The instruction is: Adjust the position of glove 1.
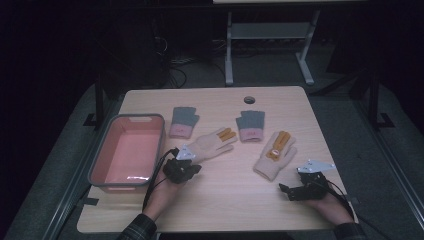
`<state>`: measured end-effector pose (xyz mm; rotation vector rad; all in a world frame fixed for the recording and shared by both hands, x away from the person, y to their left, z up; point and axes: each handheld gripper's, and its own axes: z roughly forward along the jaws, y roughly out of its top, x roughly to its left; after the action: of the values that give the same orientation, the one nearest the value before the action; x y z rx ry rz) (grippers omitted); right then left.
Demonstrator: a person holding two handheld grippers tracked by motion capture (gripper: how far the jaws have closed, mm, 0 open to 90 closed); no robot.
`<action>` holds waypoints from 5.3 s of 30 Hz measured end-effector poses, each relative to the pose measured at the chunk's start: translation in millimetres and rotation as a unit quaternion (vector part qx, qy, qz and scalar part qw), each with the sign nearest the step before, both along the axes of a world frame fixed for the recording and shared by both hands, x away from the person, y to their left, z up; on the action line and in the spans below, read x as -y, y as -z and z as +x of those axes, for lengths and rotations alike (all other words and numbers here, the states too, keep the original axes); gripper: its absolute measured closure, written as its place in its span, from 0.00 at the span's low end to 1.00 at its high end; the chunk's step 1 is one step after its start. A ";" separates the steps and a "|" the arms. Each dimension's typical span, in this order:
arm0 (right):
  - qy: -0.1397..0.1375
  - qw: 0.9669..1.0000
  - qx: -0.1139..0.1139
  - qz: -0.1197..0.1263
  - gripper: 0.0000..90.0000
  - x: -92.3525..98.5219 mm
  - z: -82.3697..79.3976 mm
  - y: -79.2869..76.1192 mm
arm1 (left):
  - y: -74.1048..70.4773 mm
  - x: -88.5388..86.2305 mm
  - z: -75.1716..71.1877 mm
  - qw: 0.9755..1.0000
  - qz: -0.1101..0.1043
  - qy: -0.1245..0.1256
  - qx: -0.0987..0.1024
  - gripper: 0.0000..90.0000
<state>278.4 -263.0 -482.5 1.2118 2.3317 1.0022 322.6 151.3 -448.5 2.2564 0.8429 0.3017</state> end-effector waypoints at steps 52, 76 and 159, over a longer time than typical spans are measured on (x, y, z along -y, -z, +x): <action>-0.007 1.000 -0.001 0.000 0.09 -0.4 -0.7 -0.2 | -7.0 33.5 30.1 0.999 -0.031 0.003 -0.018 1.00; -0.009 1.000 -0.001 0.001 0.09 -0.6 -1.6 0.0 | 9.9 64.9 23.5 0.996 0.001 0.074 -0.055 1.00; -0.003 1.000 -0.010 -0.004 0.10 -1.0 -0.5 -2.1 | 12.1 3.4 -30.5 0.996 -0.005 0.088 -0.022 0.25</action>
<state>277.9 -262.0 -480.4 1.2174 2.3531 0.9876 292.0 147.9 -460.6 2.3166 0.6613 0.1659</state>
